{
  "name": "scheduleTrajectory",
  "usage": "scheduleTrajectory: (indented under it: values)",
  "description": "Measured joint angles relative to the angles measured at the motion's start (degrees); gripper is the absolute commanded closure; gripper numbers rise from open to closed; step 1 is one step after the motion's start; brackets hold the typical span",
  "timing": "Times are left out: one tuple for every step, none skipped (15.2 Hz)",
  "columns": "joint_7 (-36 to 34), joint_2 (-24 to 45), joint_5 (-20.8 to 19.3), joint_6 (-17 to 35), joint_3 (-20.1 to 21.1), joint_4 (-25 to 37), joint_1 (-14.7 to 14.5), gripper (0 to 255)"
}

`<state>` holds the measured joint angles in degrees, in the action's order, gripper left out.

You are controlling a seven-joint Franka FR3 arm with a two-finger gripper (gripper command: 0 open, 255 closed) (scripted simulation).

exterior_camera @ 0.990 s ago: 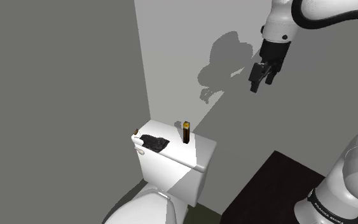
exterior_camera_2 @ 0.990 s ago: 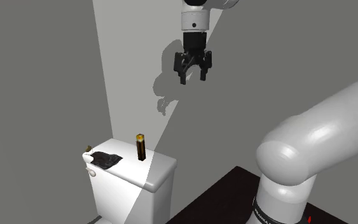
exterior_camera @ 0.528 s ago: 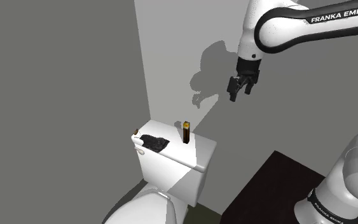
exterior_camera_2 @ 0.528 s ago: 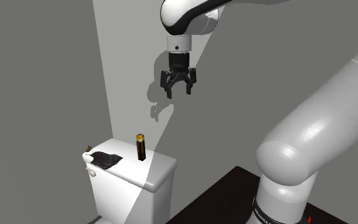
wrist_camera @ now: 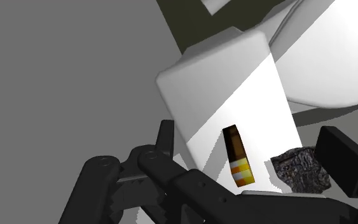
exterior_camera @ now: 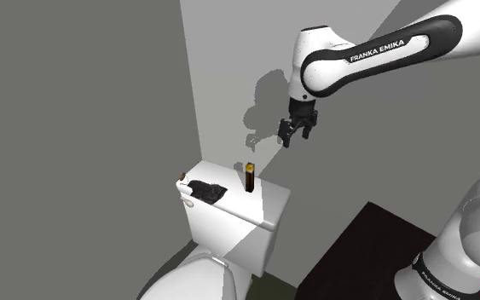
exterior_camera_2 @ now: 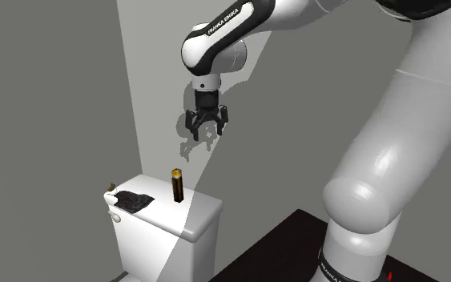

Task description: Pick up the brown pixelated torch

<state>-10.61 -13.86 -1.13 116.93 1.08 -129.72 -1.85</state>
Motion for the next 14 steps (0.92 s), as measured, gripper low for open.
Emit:
scheduleTrajectory:
  values:
    - [0.12,2.27,0.01,1.24,-0.14,0.97,0.11,0]
    - [-0.31,4.49,0.13,2.29,0.07,2.04,-0.03,0]
    - [-0.61,6.65,0.21,3.57,0.19,2.81,-0.12,0]
    - [-0.83,8.88,0.28,4.48,0.27,4.03,-0.17,0]
    - [-0.88,11.18,0.33,5.46,0.24,5.28,-0.15,0]
    - [-1.16,13.47,0.38,6.04,0.34,6.88,-0.24,0]
    - [-1.41,15.78,0.43,6.90,0.43,8.23,-0.32,0]
    - [-1.65,18.07,0.46,7.44,0.50,9.90,-0.40,0]
    - [-1.72,19.98,0.53,8.22,0.50,10.92,-0.40,0]
    - [-1.87,22.22,0.57,8.72,0.52,12.59,-0.44,0]
    - [-1.95,24.45,0.61,9.71,0.52,13.71,-0.45,0]
    - [-2.12,26.49,0.67,10.16,0.56,15.20,-0.52,0]
    - [-2.26,28.68,0.71,10.42,0.58,17.05,-0.57,0]
    - [-2.44,30.59,0.77,11.09,0.63,18.21,-0.65,0]
